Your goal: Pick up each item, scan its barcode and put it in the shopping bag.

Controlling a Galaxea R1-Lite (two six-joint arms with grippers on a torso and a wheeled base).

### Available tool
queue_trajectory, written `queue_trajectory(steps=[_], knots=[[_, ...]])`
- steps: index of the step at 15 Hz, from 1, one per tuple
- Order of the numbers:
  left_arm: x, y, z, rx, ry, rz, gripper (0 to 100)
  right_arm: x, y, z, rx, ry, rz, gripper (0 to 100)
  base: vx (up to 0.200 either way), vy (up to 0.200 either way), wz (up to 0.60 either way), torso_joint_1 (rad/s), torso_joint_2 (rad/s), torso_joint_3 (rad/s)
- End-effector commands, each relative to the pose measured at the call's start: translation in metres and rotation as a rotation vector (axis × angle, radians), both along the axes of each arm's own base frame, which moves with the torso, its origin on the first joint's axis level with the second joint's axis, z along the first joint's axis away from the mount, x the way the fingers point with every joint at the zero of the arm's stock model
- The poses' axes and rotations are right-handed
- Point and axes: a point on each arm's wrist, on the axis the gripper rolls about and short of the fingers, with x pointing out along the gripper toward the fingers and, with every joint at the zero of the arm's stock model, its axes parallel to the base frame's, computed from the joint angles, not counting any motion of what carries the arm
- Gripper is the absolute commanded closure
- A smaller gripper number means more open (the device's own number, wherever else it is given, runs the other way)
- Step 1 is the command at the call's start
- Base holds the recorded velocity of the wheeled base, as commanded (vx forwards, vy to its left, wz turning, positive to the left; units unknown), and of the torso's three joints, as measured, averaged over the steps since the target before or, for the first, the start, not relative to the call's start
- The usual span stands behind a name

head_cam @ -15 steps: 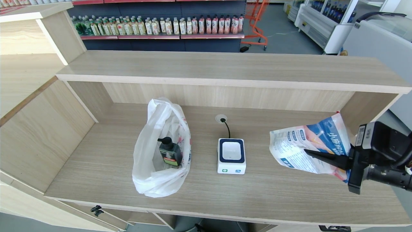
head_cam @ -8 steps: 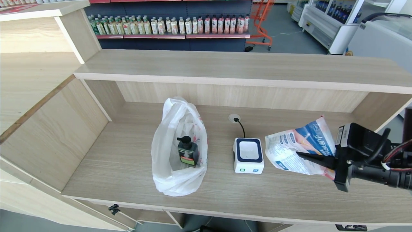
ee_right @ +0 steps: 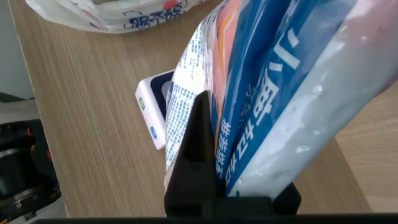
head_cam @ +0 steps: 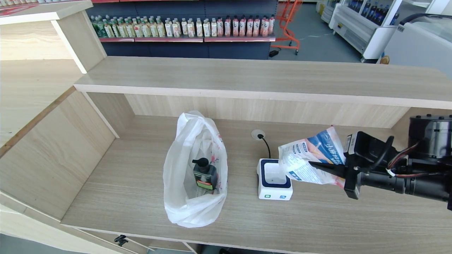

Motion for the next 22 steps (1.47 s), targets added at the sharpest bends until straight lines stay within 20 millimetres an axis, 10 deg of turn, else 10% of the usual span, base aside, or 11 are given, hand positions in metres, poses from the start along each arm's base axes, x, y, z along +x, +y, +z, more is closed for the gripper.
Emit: queue_trajectory(steps=[1, 14, 22], knots=[[0.0, 0.0, 0.0, 0.0, 0.0, 0.001, 0, 0.008, 0.0, -0.013, -0.009, 0.051, 0.004, 100, 0.0, 0.0, 0.0, 0.0, 0.0, 0.0], [0.0, 0.0, 0.0, 0.0, 0.0, 0.001, 0, 0.069, 0.015, -0.078, -0.017, -0.095, 0.229, 100, 0.0, 0.0, 0.0, 0.0, 0.0, 0.0], [0.0, 0.0, 0.0, 0.0, 0.0, 0.001, 0, 0.088, 0.026, -0.084, -0.023, -0.13, 0.249, 100, 0.0, 0.0, 0.0, 0.0, 0.0, 0.0]])
